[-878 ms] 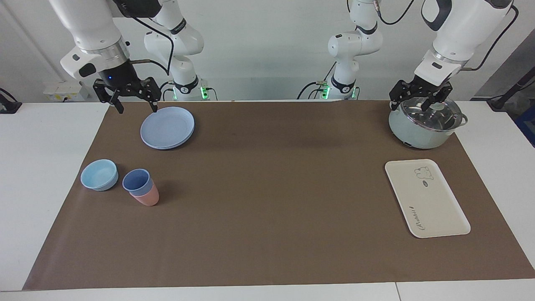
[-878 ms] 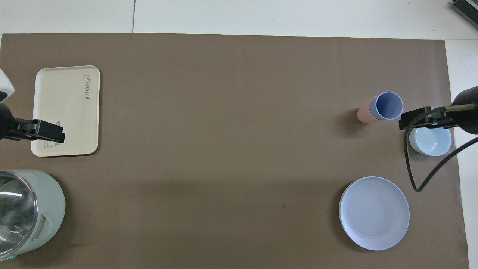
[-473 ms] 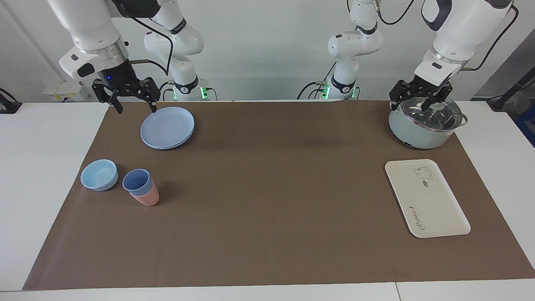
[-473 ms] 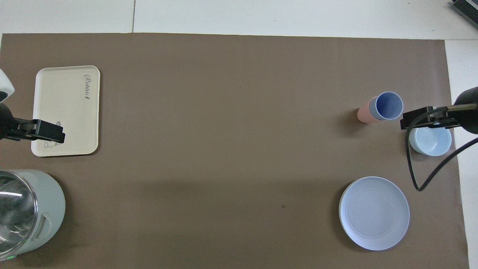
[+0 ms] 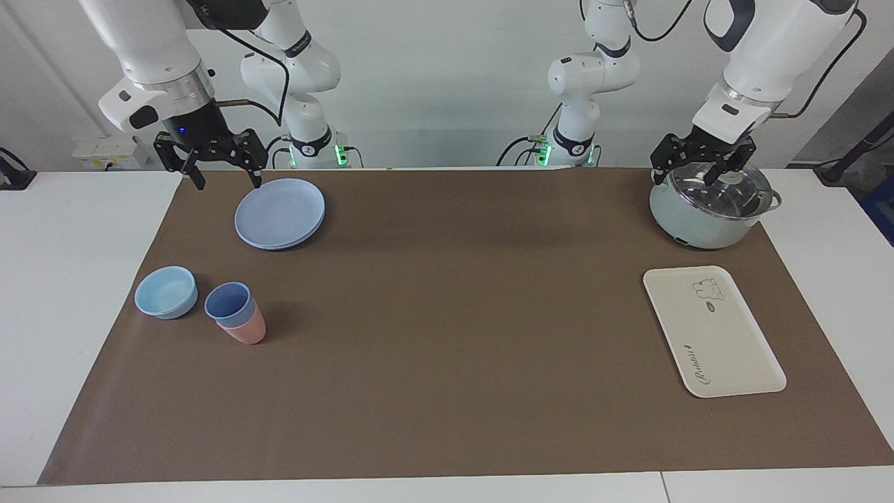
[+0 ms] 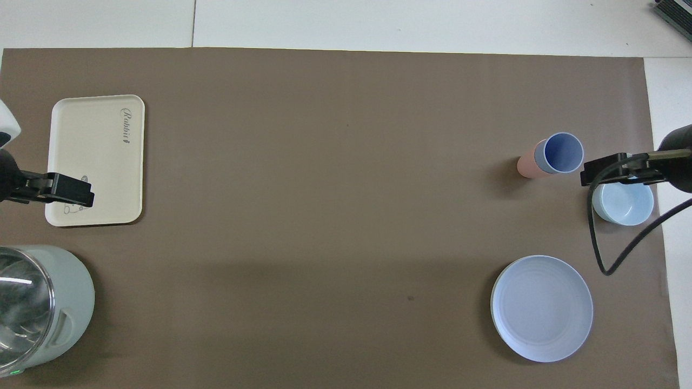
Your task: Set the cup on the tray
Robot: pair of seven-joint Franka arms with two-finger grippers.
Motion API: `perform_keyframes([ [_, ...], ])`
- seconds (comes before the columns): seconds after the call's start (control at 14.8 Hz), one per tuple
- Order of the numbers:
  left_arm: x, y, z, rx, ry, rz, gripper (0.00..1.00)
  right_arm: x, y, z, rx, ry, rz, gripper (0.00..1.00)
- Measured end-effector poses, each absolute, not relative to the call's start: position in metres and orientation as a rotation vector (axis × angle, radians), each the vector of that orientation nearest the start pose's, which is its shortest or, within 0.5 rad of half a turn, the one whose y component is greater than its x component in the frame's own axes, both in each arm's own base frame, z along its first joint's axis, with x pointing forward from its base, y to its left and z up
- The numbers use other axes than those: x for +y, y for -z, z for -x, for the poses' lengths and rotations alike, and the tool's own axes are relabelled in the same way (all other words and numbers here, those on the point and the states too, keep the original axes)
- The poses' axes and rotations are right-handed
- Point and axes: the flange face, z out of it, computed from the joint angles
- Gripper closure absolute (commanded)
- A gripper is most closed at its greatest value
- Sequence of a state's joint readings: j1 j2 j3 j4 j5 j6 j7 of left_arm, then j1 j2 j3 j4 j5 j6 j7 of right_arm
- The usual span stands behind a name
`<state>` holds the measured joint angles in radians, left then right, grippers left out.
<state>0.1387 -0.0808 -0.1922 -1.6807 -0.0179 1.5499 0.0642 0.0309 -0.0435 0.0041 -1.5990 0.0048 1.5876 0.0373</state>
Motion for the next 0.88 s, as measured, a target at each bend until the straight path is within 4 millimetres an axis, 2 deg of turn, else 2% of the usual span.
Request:
perform_keyframes([
  [0.27, -0.034, -0.614, -0.525, 0.183, -0.081, 3.138, 0.00, -0.003, -0.637, -0.545, 0.159, 0.077, 3.130, 0.10],
  [0.41, -0.034, -0.614, -0.525, 0.183, -0.081, 3.138, 0.00, -0.015, -0.635, -0.551, 0.370, 0.106, 3.107, 0.10],
  [0.61, -0.034, -0.614, -0.525, 0.183, -0.081, 3.138, 0.00, -0.049, -0.630, -0.566, 0.746, 0.211, 3.016, 0.10],
  [0.88, -0.034, -0.614, -0.525, 0.183, -0.081, 3.138, 0.00, -0.082, -0.599, -0.586, 1.067, 0.189, 2.862, 0.11],
])
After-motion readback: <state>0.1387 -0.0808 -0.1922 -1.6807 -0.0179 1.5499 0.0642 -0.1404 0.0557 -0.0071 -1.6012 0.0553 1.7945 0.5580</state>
